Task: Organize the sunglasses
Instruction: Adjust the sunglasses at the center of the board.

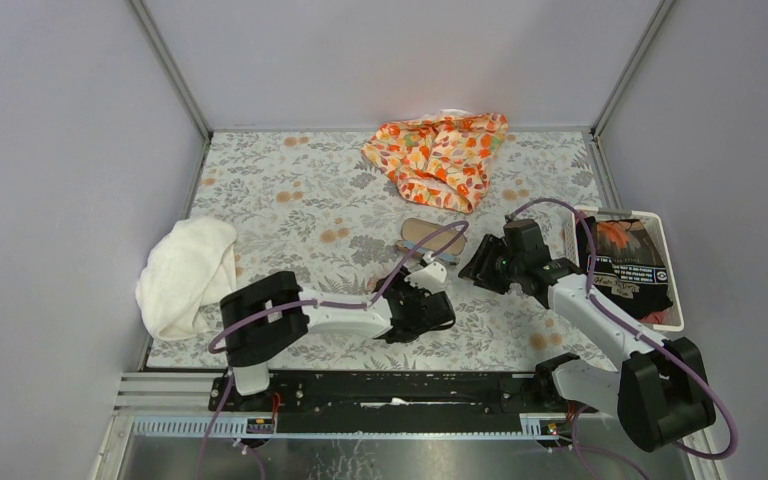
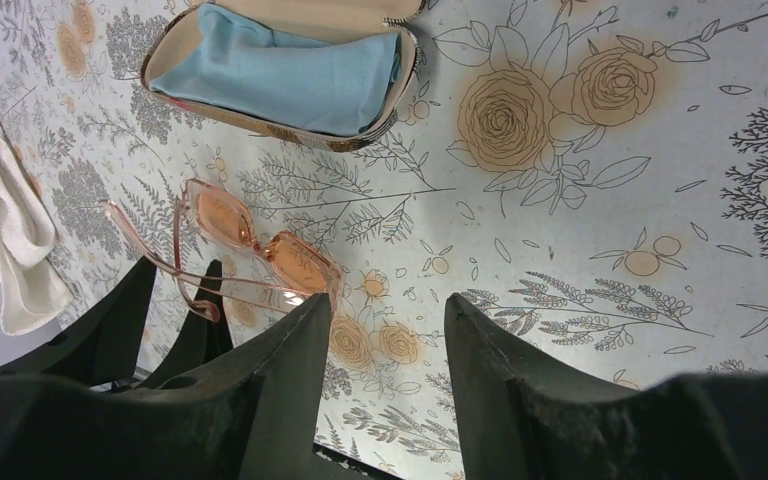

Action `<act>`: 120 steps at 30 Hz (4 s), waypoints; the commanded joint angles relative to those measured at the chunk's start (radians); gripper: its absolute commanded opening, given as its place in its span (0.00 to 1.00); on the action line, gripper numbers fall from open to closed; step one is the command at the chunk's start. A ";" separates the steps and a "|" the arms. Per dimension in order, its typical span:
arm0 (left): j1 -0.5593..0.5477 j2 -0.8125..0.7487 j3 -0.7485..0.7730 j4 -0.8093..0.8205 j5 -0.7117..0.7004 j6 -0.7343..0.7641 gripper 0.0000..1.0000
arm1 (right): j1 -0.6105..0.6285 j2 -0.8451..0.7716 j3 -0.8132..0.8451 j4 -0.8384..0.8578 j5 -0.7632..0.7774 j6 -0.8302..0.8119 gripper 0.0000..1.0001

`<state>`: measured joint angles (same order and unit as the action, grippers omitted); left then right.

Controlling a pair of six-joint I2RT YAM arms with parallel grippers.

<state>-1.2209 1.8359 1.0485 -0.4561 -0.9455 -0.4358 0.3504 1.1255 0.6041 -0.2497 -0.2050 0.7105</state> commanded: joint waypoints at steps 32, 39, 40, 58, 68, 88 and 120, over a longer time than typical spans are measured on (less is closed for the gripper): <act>0.372 -0.438 0.051 -0.007 0.930 0.054 0.50 | 0.289 -0.067 0.039 -0.034 0.173 -0.333 0.59; 0.567 -0.539 0.055 -0.069 0.973 -0.069 0.52 | 0.562 0.058 0.114 -0.059 0.562 -0.275 0.61; 0.580 -0.545 0.053 -0.073 0.967 -0.083 0.52 | 0.584 0.070 0.124 -0.064 0.601 -0.261 0.61; 0.660 -0.603 -0.007 -0.065 0.907 -0.153 0.54 | 0.856 0.384 0.357 -0.275 0.927 0.088 0.55; 0.670 -0.619 -0.033 -0.051 0.922 -0.151 0.54 | 0.880 0.486 0.412 -0.367 0.992 0.147 0.53; 0.674 -0.633 -0.056 -0.026 0.983 -0.156 0.54 | 0.940 0.269 0.440 -0.440 0.947 0.188 0.55; 0.692 -0.642 -0.110 0.006 0.998 -0.172 0.54 | 0.958 0.688 0.427 -0.297 1.250 -0.051 0.54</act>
<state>-0.5411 1.1934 0.9543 -0.5045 0.0326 -0.5999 1.3106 1.7863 1.0382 -0.5812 0.9371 0.6621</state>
